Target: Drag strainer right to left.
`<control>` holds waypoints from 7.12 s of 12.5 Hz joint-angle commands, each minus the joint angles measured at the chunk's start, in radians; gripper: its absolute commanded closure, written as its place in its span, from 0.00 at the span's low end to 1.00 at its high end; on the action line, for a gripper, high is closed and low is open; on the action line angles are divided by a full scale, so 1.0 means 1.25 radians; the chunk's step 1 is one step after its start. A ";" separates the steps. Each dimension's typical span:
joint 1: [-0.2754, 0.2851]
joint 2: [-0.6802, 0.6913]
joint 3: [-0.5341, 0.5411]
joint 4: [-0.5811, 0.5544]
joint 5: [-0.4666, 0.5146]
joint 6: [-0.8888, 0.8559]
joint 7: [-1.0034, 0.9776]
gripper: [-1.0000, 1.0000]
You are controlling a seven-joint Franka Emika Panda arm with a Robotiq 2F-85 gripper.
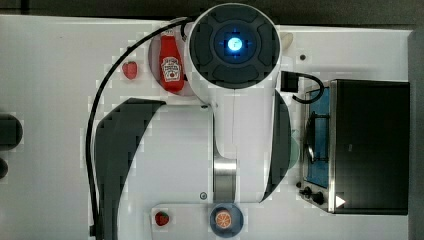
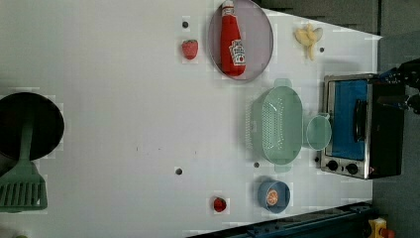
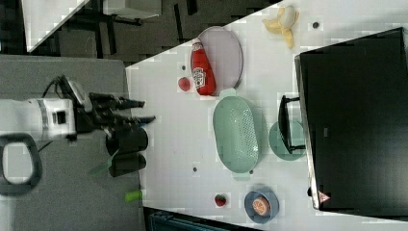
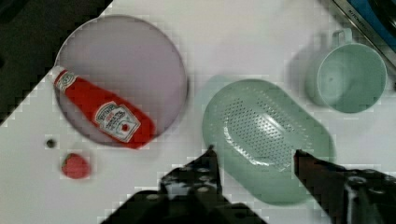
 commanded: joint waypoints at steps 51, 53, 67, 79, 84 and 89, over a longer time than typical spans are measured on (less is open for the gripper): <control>0.171 0.369 0.166 -0.426 0.018 0.802 0.897 0.00; 0.192 0.381 0.166 -0.400 0.020 0.785 0.915 0.00; 0.353 0.515 0.166 -0.171 0.021 0.711 1.131 0.00; 0.386 0.466 0.156 -0.099 0.020 0.585 1.032 0.00; 0.347 0.246 0.097 -0.099 0.020 0.300 0.712 0.00; 0.304 0.037 -0.030 -0.100 0.020 0.118 0.513 0.00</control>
